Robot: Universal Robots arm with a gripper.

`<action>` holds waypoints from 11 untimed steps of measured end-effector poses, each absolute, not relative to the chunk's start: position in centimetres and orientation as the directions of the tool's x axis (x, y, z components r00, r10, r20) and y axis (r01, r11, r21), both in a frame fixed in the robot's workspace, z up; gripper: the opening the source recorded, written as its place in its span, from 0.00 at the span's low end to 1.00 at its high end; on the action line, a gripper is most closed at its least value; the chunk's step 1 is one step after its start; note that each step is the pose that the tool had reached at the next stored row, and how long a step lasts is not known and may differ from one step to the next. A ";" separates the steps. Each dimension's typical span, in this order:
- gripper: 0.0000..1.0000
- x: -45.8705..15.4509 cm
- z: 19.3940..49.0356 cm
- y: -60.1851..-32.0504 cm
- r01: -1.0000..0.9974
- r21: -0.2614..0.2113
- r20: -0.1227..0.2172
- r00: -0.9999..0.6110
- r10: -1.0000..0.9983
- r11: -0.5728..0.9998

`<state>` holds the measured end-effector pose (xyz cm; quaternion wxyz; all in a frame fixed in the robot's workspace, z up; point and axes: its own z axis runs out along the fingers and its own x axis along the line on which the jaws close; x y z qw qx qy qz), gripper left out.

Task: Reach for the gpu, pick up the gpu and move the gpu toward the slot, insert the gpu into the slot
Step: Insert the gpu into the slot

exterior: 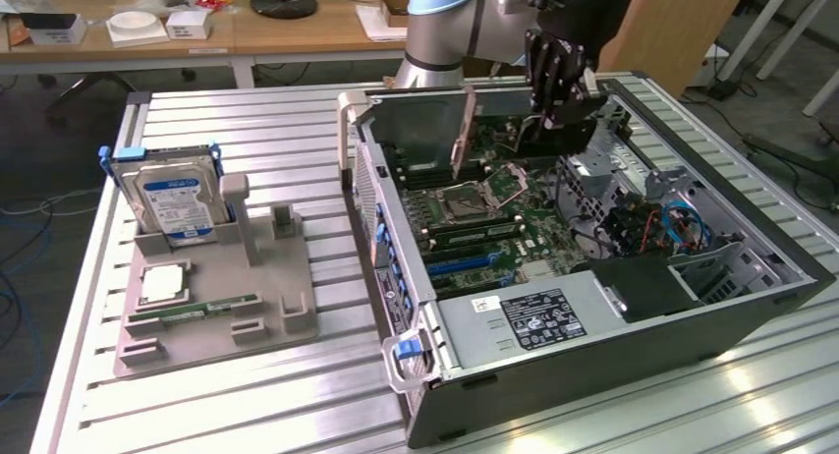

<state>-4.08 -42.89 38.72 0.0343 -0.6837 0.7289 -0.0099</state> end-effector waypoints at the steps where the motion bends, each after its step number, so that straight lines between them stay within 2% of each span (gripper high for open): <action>1: 0.26 -4.2 38.7 -42.9 -0.996 -0.061 -0.036 -0.063 -0.997 0.065; 11: 0.26 -4.4 38.2 -44.2 -0.996 -0.061 -0.037 -0.062 -0.997 0.064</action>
